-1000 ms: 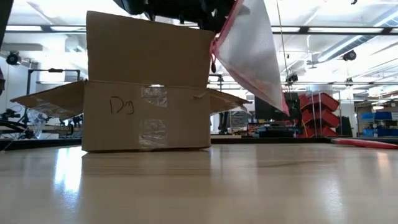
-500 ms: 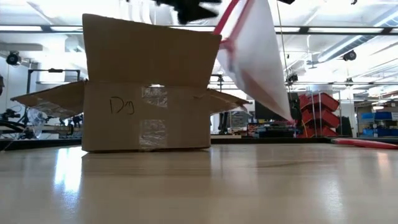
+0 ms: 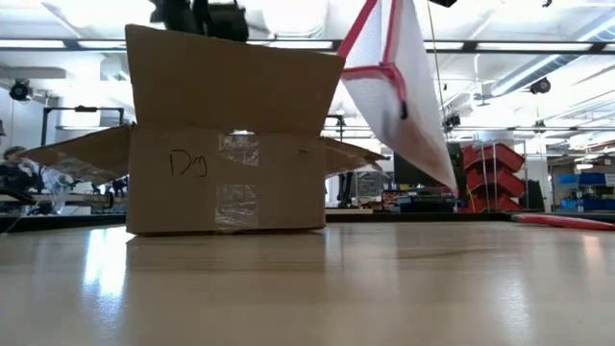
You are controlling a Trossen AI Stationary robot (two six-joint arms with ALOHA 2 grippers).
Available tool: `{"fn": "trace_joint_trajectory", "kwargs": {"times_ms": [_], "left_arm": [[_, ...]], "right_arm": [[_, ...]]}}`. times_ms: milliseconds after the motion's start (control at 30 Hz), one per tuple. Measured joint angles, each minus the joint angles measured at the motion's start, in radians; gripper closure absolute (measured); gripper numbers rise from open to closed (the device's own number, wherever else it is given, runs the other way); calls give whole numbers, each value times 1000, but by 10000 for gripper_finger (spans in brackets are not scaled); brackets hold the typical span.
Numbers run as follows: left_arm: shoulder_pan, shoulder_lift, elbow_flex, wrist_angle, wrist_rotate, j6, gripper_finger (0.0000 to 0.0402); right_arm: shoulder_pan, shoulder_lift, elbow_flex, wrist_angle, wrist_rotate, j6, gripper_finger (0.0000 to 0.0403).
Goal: Unpack boxes
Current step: Put the orange chocolate into the zip bag
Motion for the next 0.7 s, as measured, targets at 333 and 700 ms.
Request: {"fn": "trace_joint_trajectory", "kwargs": {"times_ms": [333,700], "left_arm": [[29,179,0,-51,72,271,86],[31,405,-1,-221,0,172,87]], "right_arm": [[0,-1,0,0,-1,-13,403],[0,-1,0,0,-1,-14,403]]}}
